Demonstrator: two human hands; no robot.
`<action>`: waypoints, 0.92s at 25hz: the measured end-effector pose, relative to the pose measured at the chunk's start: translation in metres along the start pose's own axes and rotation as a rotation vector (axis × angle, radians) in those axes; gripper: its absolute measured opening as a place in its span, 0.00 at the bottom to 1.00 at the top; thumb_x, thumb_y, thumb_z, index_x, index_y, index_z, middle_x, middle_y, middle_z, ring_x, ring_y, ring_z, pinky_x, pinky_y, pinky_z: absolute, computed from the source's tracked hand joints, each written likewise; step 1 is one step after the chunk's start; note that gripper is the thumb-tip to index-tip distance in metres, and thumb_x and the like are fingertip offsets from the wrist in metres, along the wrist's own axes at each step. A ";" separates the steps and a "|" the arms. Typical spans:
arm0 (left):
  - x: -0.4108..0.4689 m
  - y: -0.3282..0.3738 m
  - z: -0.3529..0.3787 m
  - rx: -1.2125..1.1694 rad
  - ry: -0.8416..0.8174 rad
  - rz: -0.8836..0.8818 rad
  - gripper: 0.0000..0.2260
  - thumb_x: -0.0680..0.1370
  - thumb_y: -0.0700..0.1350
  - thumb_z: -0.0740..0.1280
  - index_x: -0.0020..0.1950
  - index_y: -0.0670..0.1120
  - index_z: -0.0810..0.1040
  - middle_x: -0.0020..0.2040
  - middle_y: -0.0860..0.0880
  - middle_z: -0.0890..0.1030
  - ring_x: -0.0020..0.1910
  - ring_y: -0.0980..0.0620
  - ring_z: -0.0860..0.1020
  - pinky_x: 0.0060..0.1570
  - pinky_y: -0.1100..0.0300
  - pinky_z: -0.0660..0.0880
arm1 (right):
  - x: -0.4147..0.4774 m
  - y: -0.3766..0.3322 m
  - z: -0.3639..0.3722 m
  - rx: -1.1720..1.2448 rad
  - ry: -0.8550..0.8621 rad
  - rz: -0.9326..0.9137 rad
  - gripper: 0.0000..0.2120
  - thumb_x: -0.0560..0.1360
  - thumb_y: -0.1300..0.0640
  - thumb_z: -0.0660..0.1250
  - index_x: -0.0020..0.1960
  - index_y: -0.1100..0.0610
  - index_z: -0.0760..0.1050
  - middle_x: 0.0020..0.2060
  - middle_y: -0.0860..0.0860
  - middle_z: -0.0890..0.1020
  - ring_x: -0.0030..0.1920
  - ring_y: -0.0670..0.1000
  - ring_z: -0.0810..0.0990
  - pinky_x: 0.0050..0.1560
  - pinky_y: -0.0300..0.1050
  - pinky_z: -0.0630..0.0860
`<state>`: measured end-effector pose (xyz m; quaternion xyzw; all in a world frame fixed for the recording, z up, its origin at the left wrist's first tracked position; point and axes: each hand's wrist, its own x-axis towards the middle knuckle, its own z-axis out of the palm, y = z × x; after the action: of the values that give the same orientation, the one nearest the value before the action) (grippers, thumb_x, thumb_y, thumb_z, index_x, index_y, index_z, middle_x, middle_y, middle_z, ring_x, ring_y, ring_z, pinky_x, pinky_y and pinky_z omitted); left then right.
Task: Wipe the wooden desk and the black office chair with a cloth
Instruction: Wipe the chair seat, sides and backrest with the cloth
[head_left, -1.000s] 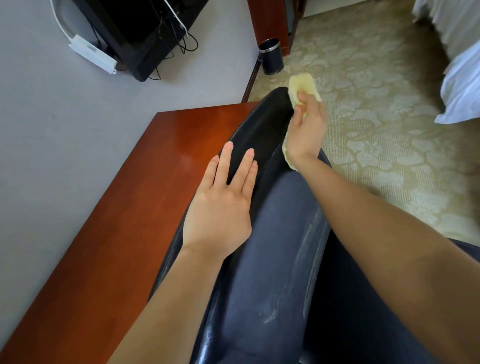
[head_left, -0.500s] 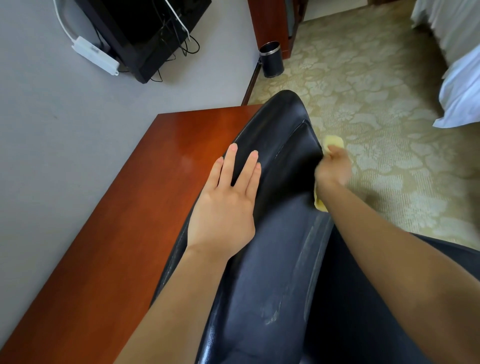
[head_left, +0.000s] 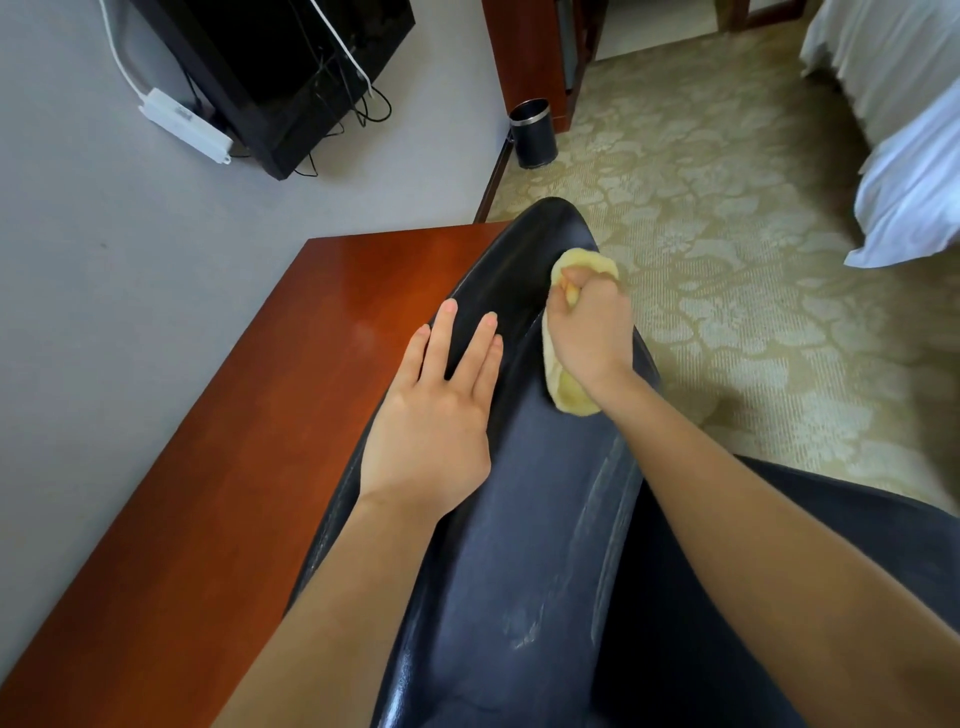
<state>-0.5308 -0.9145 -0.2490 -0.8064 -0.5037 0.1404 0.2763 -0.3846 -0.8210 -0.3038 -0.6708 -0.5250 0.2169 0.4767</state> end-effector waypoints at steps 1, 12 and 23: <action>0.000 0.000 0.000 -0.002 -0.002 -0.001 0.29 0.79 0.49 0.46 0.75 0.42 0.35 0.77 0.43 0.37 0.73 0.34 0.33 0.72 0.44 0.36 | -0.009 0.000 -0.001 -0.033 -0.033 -0.044 0.12 0.79 0.57 0.60 0.57 0.62 0.76 0.49 0.58 0.79 0.48 0.58 0.78 0.44 0.43 0.68; 0.000 0.005 -0.005 -0.007 -0.026 0.004 0.28 0.78 0.49 0.41 0.73 0.42 0.31 0.76 0.44 0.34 0.73 0.35 0.32 0.72 0.44 0.36 | -0.074 0.019 0.001 0.094 0.001 -0.296 0.09 0.72 0.61 0.69 0.52 0.59 0.80 0.47 0.54 0.80 0.41 0.52 0.78 0.41 0.39 0.73; 0.001 0.002 -0.004 -0.044 -0.022 0.004 0.29 0.79 0.47 0.46 0.73 0.41 0.32 0.77 0.42 0.35 0.72 0.34 0.31 0.72 0.44 0.36 | 0.082 -0.001 0.009 0.302 0.047 0.347 0.17 0.81 0.61 0.56 0.68 0.54 0.69 0.64 0.54 0.74 0.63 0.54 0.73 0.60 0.42 0.70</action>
<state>-0.5268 -0.9158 -0.2472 -0.8117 -0.5080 0.1386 0.2527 -0.3635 -0.7430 -0.2895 -0.6769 -0.3523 0.3562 0.5393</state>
